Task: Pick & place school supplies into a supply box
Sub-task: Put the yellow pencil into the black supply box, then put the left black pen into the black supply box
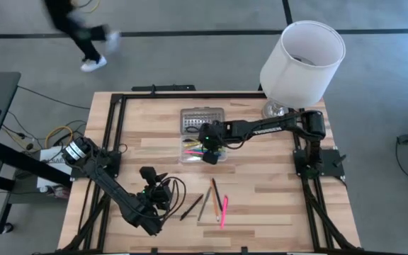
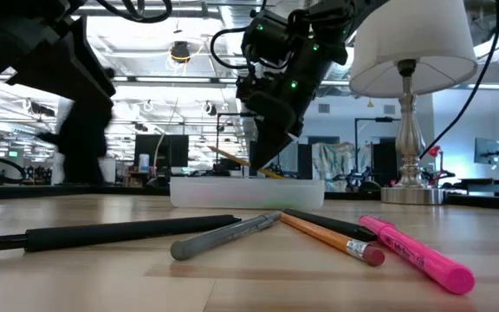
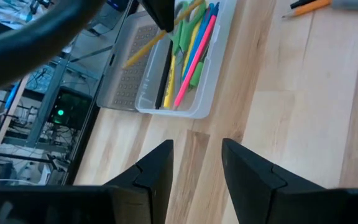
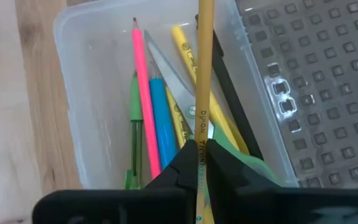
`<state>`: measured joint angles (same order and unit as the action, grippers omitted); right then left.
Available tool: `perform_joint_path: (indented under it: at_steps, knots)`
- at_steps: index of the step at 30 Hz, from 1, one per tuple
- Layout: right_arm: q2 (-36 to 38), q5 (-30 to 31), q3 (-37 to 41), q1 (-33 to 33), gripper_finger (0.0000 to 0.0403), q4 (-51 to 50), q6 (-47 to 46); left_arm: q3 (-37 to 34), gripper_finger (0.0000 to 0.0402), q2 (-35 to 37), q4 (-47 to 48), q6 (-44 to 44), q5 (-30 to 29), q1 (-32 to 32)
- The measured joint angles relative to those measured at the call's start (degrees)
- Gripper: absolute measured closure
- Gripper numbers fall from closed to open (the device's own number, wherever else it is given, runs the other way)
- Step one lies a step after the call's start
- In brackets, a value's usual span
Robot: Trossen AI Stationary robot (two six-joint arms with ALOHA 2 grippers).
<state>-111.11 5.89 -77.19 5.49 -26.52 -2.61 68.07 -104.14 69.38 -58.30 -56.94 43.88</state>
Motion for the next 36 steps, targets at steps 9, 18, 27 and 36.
perform_joint_path:
  at_steps: [9,18,27,36]
  knots:
    - [0.02,0.02,0.00,-0.99,0.0366,-0.07,1.79,0.00,0.0270,0.00,0.18,-0.48,-0.43,-0.02]
    - [0.04,0.13,-1.33,-1.66,0.0327,-0.39,2.64,0.00,0.0270,0.00,0.18,-0.83,-0.55,-0.02]
    - [4.65,2.05,-3.96,-7.19,0.0323,-5.64,3.70,0.00,0.0270,0.00,-4.08,0.90,-3.75,-0.02]
    - [10.09,8.78,-3.91,-17.26,0.0326,-10.67,2.70,0.00,0.0270,0.00,-12.47,4.74,-5.13,-0.05]
